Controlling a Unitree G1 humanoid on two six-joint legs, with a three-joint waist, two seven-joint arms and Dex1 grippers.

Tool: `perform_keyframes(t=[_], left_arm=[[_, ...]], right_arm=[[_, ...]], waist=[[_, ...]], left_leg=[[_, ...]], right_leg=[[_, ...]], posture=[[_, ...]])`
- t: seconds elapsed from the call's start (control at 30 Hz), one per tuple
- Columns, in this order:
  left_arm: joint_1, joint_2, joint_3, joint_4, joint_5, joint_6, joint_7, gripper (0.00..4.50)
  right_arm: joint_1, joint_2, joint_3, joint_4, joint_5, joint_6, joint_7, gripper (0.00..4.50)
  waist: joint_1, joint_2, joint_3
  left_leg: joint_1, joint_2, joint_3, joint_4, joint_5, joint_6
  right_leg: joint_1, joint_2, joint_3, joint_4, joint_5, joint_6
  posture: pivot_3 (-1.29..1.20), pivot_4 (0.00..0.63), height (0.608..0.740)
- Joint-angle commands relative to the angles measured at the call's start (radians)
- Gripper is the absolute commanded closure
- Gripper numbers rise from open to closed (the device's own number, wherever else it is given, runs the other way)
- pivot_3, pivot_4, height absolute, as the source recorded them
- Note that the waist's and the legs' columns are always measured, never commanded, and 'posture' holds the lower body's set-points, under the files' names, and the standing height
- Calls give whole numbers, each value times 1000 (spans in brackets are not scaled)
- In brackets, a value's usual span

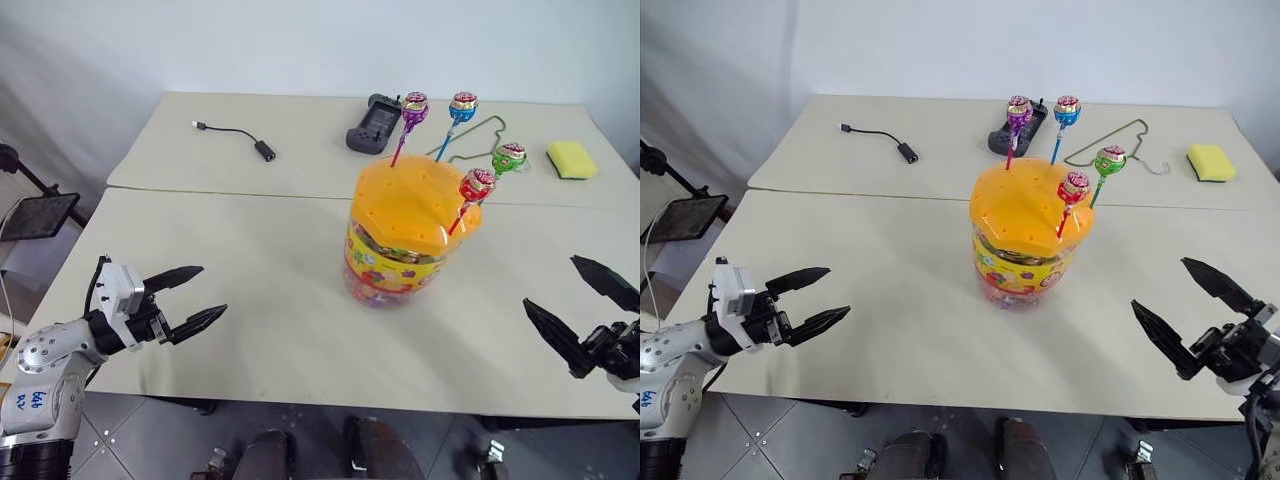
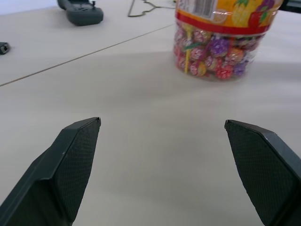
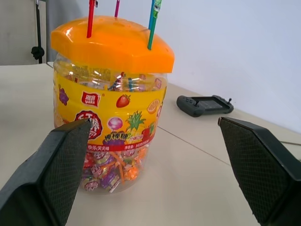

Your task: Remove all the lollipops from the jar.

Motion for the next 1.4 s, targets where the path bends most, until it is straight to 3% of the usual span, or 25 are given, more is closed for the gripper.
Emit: perform_keyframes(t=[0.03, 0.17, 0.33, 0.5, 0.6, 0.87, 1.0, 1.2, 1.4], left_arm=[[-37, 27, 1, -11, -33, 24, -24, 14], [-133, 36, -4, -4, -118, 129, -42, 14], [-449, 37, -51, 91, -274, 378, -66, 14], [-792, -74, -217, 273, -182, 388, -105, 14], [-983, -207, -308, 434, -108, 340, -127, 14], [-1227, -414, -407, 721, 43, 233, -172, 14], [-1302, -481, -371, 834, 60, 248, -129, 799], [-1323, -502, -367, 888, 98, 226, -150, 2578], [-1378, -543, -241, 940, 26, 231, -131, 4427]], right_arm=[[31, -1, -9, -36, 4, -16, 30, 0], [54, -5, -8, -80, 32, 13, 22, 0], [75, 20, -40, -266, 226, 103, -121, 0], [94, 92, -37, -463, 359, 98, -309, 0], [72, 122, -1, -533, 349, 83, -368, 0], [16, 119, 18, -554, 336, 68, -419, 0], [52, 144, 40, -567, 321, 59, -409, 0], [94, 165, 42, -568, 303, 38, -392, 0], [109, 166, 51, -571, 299, 34, -392, 0]], waist=[[1, 0, 0], [2, 0, 0], [6, 0, 0], [20, -2, -1], [23, -4, -1], [18, -7, 0], [22, -7, 0], [18, -7, 0], [22, -7, 1]], left_leg=[[0, 0, 0, 0, 0, 0], [0, 0, 0, 0, 0, 0], [0, 0, -1, 2, 0, 0], [-1, -2, 0, 3, 0, 0], [-1, -3, 1, 4, 0, 0], [-2, -4, 6, 6, -1, 3], [-3, -4, 6, 7, -2, 6], [-2, -4, 7, 7, -2, 6], [-3, -4, 7, 9, -2, 7]], right_leg=[[0, 0, 0, 0, 0, 0], [0, 0, 0, 0, 0, 0], [0, 0, -1, 2, 1, 1], [1, 2, 0, 2, 2, 4], [1, 2, 2, 1, 3, 6], [0, 4, 5, 1, 3, 9], [0, 4, 6, 0, 2, 10], [-1, 4, 7, 1, 2, 10], [0, 3, 7, 1, 2, 10]], posture=[[0, 150, 740], [0, 150, 740], [0, 150, 740], [0, 150, 740], [0, 150, 740], [0, 150, 740], [0, 150, 740], [0, 150, 740], [0, 150, 740]])
